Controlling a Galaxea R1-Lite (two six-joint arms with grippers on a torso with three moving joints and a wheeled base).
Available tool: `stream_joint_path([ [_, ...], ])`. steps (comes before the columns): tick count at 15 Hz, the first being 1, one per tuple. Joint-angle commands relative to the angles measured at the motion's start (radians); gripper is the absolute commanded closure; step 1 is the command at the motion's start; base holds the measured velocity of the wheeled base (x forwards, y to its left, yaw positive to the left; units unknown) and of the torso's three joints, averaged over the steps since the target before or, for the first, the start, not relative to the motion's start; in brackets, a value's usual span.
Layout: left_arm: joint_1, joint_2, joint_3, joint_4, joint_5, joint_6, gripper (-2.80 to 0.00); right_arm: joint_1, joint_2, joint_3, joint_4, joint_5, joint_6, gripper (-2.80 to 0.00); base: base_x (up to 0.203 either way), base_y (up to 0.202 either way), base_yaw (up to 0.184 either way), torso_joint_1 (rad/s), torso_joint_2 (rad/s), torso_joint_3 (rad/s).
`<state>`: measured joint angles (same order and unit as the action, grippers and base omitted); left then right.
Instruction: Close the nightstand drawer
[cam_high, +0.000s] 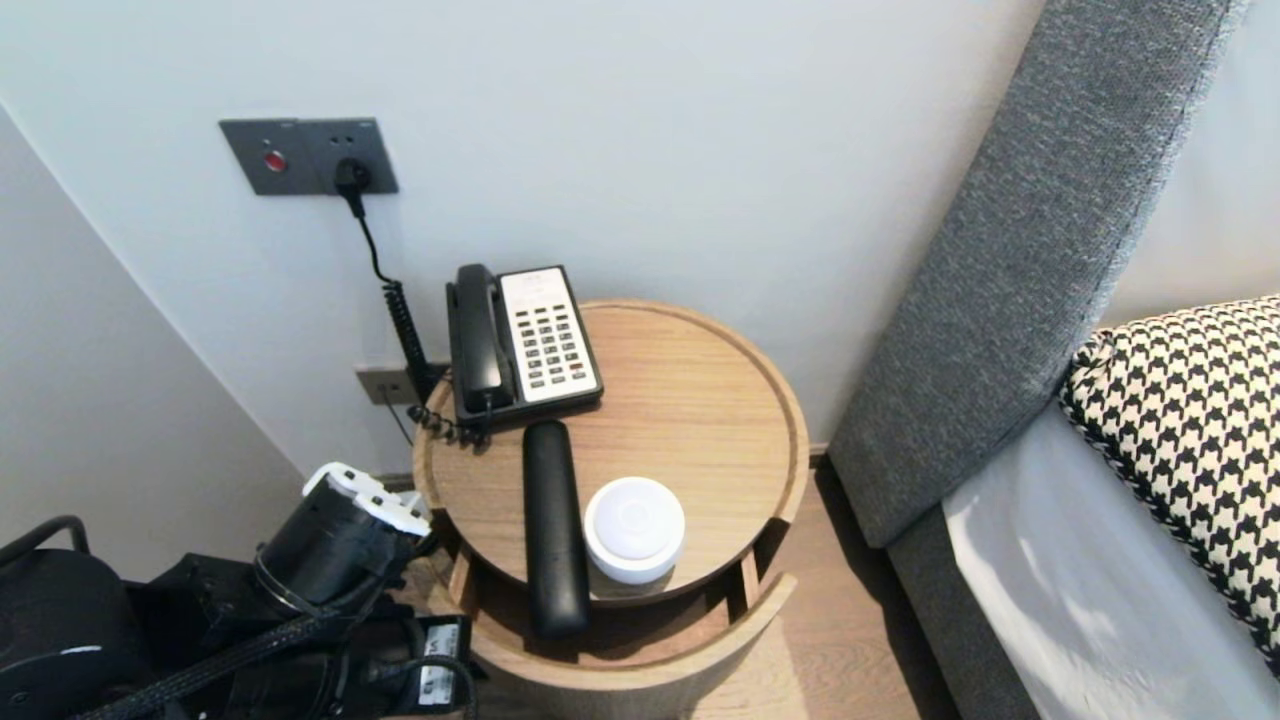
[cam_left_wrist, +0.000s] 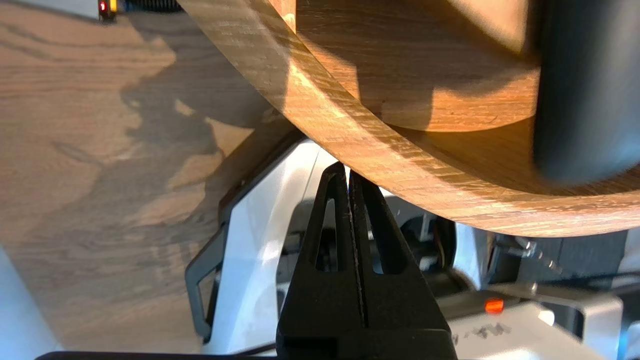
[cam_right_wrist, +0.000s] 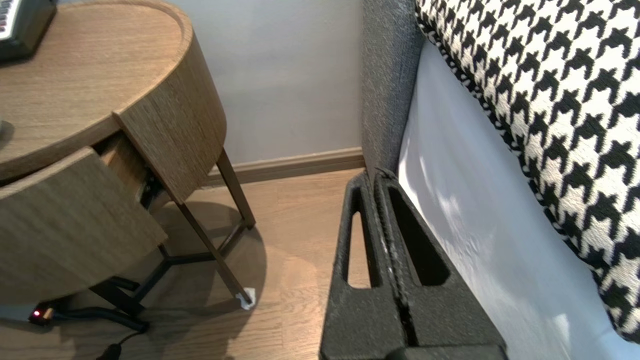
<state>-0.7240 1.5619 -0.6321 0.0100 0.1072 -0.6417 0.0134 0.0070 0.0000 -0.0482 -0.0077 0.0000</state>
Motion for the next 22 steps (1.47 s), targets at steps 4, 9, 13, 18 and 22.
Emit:
stream_joint_path([
  [4,0.031,0.032,-0.027,-0.039,0.003,0.000,0.00,0.000,0.001,0.026,-0.001,0.000,0.000,0.00,0.000,0.000,0.000,0.000,0.00,0.000],
  [9,0.041,0.049,-0.063,-0.044,0.005,-0.004,0.00,0.000,0.001,0.026,-0.001,0.000,0.000,0.00,0.000,0.000,0.000,0.000,0.00,0.000],
  [13,0.048,0.064,-0.074,-0.044,0.005,-0.013,0.00,0.000,0.001,0.026,-0.001,0.000,0.000,0.00,0.000,0.000,0.000,0.000,0.00,0.000],
  [18,0.048,0.066,-0.063,-0.042,0.005,-0.018,0.00,0.000,0.001,0.026,-0.001,0.000,0.000,0.00,0.000,0.000,0.000,0.000,0.00,0.000],
  [22,0.048,-0.003,-0.023,-0.033,0.005,-0.016,0.00,0.000,0.001,0.026,-0.001,0.000,0.000,0.00,0.000,0.000,0.000,0.000,0.00,0.000],
])
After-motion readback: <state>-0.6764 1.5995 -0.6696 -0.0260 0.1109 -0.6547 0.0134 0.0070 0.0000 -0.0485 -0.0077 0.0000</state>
